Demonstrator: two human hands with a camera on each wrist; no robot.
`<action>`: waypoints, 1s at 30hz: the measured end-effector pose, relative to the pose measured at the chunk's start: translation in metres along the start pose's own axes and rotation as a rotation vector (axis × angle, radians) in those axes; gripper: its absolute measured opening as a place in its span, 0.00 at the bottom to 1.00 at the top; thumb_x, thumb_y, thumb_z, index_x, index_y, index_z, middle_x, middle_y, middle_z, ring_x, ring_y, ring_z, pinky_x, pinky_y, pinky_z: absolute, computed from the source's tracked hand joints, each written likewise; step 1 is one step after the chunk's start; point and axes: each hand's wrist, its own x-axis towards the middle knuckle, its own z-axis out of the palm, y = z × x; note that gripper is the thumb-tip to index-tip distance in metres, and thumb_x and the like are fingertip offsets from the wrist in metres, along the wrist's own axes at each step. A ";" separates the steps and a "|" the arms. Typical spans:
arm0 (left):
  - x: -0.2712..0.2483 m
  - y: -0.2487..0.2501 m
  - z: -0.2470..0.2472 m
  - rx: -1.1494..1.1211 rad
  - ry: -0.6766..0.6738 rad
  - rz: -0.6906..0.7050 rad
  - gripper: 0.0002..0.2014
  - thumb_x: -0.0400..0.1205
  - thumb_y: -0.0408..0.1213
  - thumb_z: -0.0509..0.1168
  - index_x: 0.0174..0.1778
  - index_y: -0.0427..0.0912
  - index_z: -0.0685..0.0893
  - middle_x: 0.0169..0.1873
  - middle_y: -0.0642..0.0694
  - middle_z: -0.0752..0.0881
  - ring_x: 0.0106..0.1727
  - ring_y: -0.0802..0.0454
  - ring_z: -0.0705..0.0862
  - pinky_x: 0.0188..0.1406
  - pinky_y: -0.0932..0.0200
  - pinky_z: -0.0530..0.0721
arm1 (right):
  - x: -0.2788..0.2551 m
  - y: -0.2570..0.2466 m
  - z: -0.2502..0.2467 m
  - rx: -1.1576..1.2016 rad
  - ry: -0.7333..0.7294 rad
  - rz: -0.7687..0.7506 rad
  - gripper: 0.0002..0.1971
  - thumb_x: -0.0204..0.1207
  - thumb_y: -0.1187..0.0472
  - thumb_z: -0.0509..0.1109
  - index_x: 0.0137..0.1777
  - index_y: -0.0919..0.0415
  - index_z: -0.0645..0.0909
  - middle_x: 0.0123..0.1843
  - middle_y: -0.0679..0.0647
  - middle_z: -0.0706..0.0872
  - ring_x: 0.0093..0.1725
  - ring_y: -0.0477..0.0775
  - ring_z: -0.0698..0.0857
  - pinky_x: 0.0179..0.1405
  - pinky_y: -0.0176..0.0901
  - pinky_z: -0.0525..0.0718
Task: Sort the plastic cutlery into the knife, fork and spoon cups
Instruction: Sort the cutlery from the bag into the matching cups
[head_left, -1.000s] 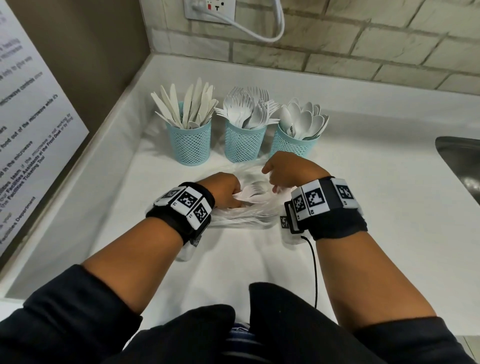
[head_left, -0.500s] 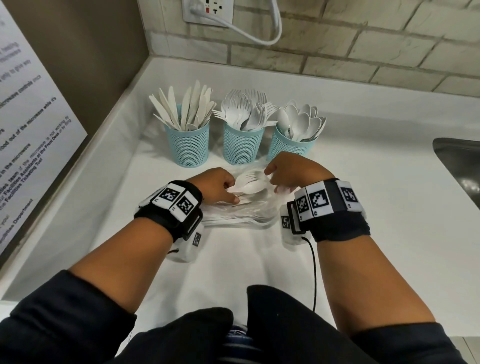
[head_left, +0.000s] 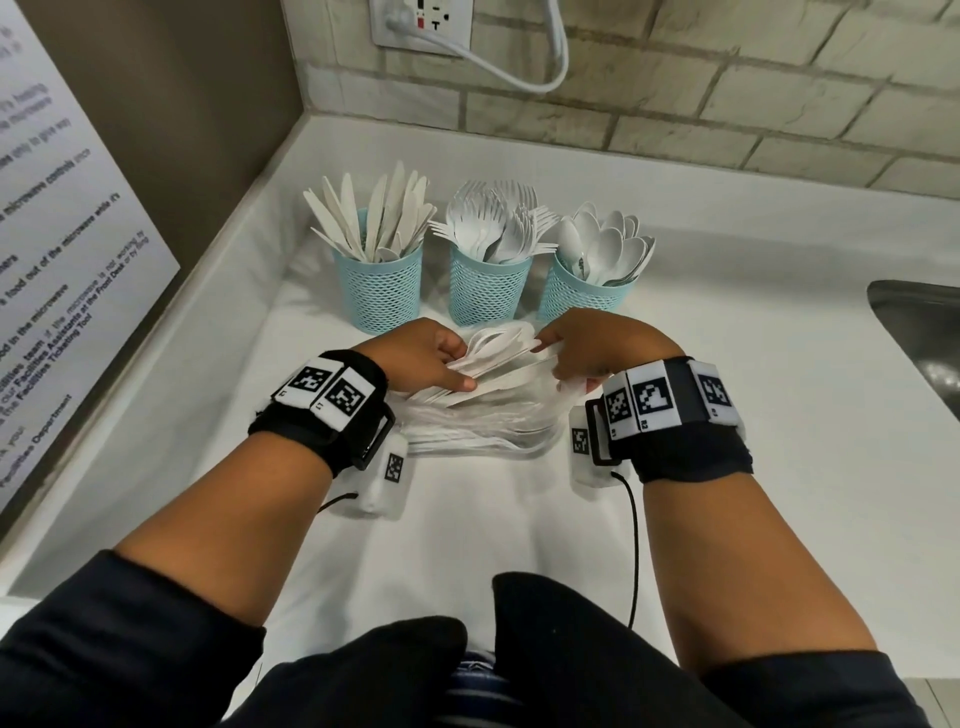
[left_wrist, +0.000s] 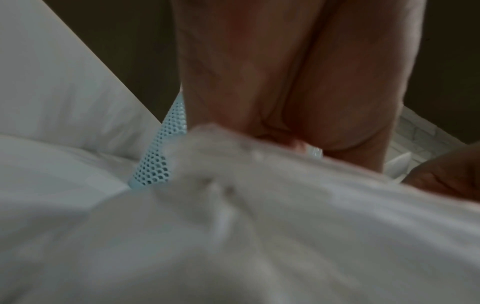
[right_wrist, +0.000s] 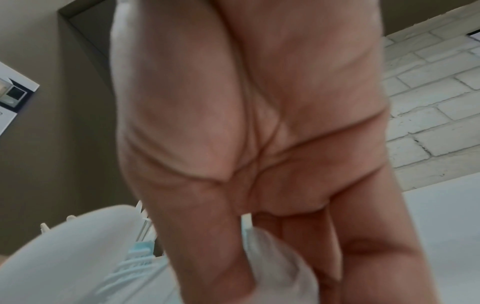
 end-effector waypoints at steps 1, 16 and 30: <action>0.000 0.000 0.000 -0.025 0.004 0.007 0.17 0.72 0.35 0.76 0.55 0.35 0.85 0.54 0.43 0.88 0.50 0.57 0.83 0.55 0.67 0.73 | 0.000 0.000 0.000 0.008 -0.007 0.004 0.25 0.75 0.73 0.67 0.72 0.57 0.75 0.56 0.51 0.77 0.35 0.47 0.75 0.21 0.23 0.72; -0.009 0.020 -0.010 -0.641 0.079 0.137 0.12 0.74 0.25 0.69 0.53 0.35 0.84 0.33 0.49 0.91 0.36 0.56 0.90 0.42 0.66 0.87 | -0.008 -0.012 -0.020 0.388 0.237 -0.233 0.15 0.71 0.45 0.73 0.51 0.54 0.85 0.49 0.47 0.86 0.49 0.44 0.83 0.51 0.38 0.78; -0.011 0.025 -0.008 -0.918 0.002 0.086 0.10 0.81 0.27 0.62 0.56 0.35 0.83 0.38 0.44 0.91 0.39 0.50 0.91 0.41 0.61 0.89 | 0.012 -0.024 -0.004 1.023 0.317 -0.234 0.03 0.74 0.67 0.72 0.46 0.64 0.82 0.34 0.54 0.83 0.30 0.46 0.80 0.31 0.32 0.83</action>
